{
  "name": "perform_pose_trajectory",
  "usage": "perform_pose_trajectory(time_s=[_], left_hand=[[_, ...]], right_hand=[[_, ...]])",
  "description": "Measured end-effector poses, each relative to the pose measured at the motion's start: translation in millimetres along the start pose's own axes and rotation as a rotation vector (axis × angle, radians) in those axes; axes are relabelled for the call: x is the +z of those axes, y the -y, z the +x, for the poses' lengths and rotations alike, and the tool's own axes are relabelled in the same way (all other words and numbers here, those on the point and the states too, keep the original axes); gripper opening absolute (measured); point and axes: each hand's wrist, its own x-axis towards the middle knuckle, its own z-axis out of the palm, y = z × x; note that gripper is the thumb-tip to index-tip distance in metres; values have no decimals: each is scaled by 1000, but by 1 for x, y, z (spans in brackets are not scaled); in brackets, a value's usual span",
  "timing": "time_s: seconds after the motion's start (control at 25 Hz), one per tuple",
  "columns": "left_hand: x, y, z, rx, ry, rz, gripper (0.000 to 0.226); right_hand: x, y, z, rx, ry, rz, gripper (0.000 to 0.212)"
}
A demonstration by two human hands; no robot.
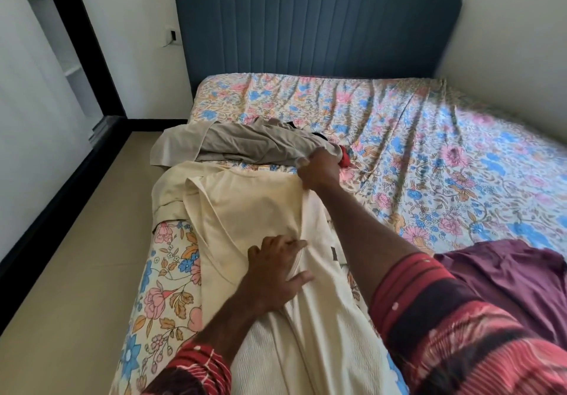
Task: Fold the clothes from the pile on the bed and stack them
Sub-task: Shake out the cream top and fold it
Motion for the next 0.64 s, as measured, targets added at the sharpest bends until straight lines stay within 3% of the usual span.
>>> perform_pose_trajectory(time_s=[0.12, 0.2, 0.28, 0.36, 0.48, 0.56, 0.64], left_hand=[[1, 0, -4, 14, -46, -16, 63], [-6, 0, -9, 4, -115, -62, 56], [-13, 5, -20, -14, -201, -117, 51], [-16, 11, -43, 8, -275, -84, 40], [-19, 18, -82, 47, -316, 23, 20], [-17, 19, -105, 95, -268, 55, 18], [-14, 17, -135, 207, -181, 60, 19]], right_hand=[[13, 13, -8, -76, 333, 211, 28], [9, 6, -19, -193, 209, 282, 17], [-6, -11, -43, -239, 6, 266, 26], [-25, -38, -87, -247, -41, 172, 31], [-36, -76, -179, -346, 140, -45, 30], [-30, -93, -227, -396, 308, -108, 13], [-23, -104, -266, -426, 446, -180, 25]])
